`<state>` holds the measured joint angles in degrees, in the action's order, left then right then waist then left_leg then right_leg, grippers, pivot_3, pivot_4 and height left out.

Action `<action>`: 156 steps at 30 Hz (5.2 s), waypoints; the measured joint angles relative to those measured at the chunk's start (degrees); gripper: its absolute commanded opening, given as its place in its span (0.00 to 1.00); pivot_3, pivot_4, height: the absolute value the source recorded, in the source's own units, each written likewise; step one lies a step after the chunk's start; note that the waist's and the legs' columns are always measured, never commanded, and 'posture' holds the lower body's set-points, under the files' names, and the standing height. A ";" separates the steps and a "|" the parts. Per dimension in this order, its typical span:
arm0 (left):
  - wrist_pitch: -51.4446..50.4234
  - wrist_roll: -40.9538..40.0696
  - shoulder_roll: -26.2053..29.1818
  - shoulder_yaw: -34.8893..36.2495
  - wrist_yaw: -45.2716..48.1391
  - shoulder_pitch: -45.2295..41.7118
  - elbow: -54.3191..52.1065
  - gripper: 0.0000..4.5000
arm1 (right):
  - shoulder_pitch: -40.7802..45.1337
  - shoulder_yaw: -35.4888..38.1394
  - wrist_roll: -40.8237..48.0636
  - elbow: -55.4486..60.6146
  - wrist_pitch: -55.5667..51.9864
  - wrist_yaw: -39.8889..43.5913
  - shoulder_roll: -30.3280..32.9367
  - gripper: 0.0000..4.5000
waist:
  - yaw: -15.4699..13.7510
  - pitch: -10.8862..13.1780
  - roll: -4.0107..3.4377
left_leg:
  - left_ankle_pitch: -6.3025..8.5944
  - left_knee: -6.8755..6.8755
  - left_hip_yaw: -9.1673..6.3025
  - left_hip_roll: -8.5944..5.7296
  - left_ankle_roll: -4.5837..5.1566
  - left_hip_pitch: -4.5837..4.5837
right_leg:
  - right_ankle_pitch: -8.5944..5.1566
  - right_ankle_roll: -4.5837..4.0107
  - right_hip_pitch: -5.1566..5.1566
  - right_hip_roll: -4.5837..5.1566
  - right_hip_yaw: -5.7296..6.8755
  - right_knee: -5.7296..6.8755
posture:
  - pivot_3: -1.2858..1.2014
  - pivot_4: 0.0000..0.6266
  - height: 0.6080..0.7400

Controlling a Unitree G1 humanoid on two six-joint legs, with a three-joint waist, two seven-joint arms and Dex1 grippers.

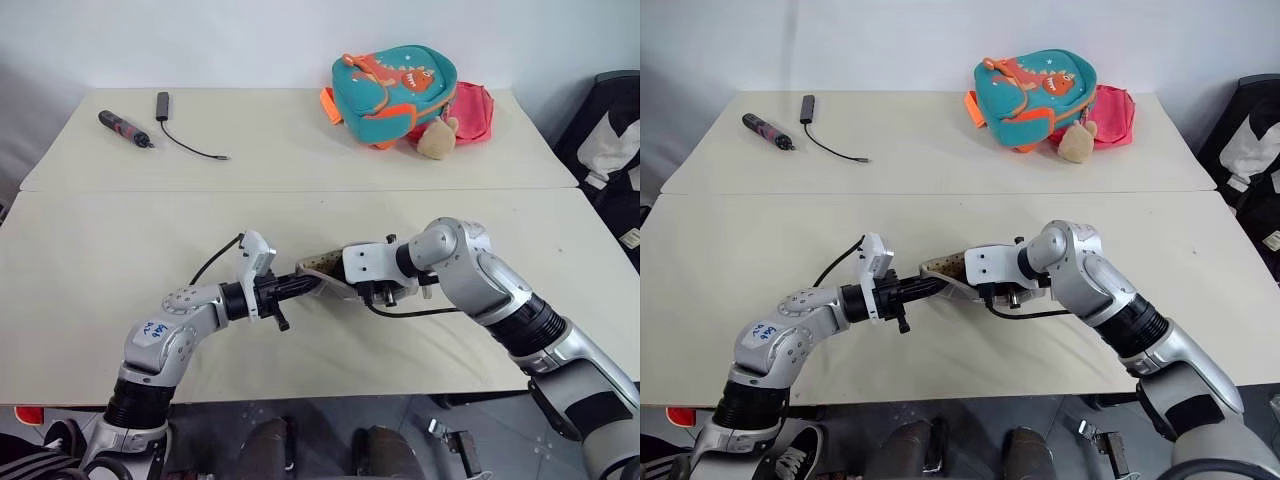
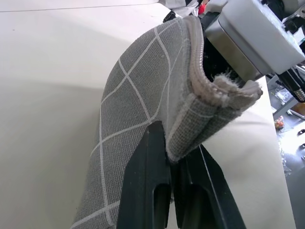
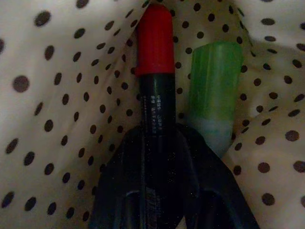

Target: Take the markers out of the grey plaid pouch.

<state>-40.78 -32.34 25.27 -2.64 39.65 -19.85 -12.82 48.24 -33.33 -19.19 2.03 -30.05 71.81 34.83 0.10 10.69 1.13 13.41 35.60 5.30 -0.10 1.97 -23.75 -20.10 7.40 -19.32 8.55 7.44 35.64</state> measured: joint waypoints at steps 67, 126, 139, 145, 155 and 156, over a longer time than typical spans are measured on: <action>8.28 4.30 1.17 4.83 -0.85 1.23 2.17 0.00 | -15.94 25.78 22.73 -5.68 -7.36 -16.51 15.20 0.50 | -0.19 0.08 -0.13 | -0.13 -0.26 0.06 0.02 0.33 -0.31 | 0.05 0.05 -0.20 0.01 0.13 -0.18 | 0.52 0.24 1.00; -6.55 -7.96 1.43 4.44 3.95 -0.98 2.49 0.00 | 6.71 -2.50 7.99 0.56 0.03 -2.38 2.37 0.63 | 0.12 0.12 -0.18 | -0.17 -0.12 -0.01 0.01 0.29 -0.35 | 0.06 0.01 -0.25 -0.07 0.10 -0.02 | 0.52 0.24 1.00; -5.24 -6.69 0.54 3.81 3.70 -0.70 2.51 0.00 | 4.97 -2.50 5.52 -0.56 2.82 -1.19 2.43 0.63 | 0.12 0.12 -0.18 | -0.17 -0.11 -0.01 0.01 0.29 -0.33 | 0.06 0.01 -0.24 -0.06 0.10 -0.01 | 0.52 0.24 1.00; -5.24 -6.60 0.19 3.78 3.25 -0.51 2.51 0.00 | 4.00 -2.64 4.23 -2.91 4.23 -1.32 0.67 0.63 | 0.17 0.10 -0.16 | -0.17 -0.10 -0.01 0.01 0.29 -0.31 | 0.06 0.01 -0.23 -0.07 0.11 0.01 | 0.52 0.24 1.00; -5.23 -6.59 0.12 3.82 2.30 -0.08 2.42 0.00 | 3.62 -2.50 2.58 -5.64 7.45 -1.31 -0.96 0.24 | 0.32 0.06 -0.09 | -0.16 -0.10 0.03 0.03 0.26 -0.10 | 0.06 0.01 -0.11 -0.06 0.08 -0.01 | 0.52 0.24 1.00; -5.23 -6.58 0.13 3.82 2.25 -0.07 2.41 0.00 | 3.62 -2.36 2.43 -5.88 7.47 -1.28 -1.14 0.24 | 0.32 0.06 -0.09 | -0.15 -0.10 0.04 0.03 0.25 -0.07 | 0.06 0.01 -0.08 -0.06 0.07 -0.02 | 0.52 0.24 1.00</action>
<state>-46.01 -38.92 25.40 1.19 41.90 -19.92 -10.41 51.85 -35.68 -16.76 -3.86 -22.58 70.53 33.69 0.42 10.75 1.04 13.26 35.50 5.34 -0.07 2.22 -23.82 -20.04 7.41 -19.41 8.49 7.50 35.62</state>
